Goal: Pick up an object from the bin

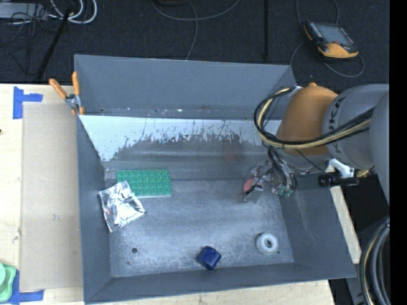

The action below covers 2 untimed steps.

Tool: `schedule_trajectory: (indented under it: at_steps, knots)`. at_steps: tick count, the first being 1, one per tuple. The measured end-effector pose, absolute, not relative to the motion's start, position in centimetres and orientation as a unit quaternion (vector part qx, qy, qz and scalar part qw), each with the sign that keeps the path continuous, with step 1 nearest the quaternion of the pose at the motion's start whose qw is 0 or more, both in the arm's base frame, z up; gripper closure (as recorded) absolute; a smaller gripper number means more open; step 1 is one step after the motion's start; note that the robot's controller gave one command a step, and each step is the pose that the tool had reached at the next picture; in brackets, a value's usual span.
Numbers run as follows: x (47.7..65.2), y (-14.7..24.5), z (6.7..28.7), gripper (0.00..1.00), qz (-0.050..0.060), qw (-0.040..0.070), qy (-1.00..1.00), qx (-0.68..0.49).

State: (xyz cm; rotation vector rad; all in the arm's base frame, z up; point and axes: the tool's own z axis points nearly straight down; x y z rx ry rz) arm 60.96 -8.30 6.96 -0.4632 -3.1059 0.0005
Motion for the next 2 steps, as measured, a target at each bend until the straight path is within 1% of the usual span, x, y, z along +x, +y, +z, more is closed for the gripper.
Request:
schedule_trajectory:
  at_steps: [1, 2]
  knots:
    - [60.1, -8.4, 18.9, 1.0, 0.0, -0.004, -0.988, -0.152]
    - [57.2, -7.0, 28.5, 1.0, 0.0, -0.005, -0.991, -0.136]
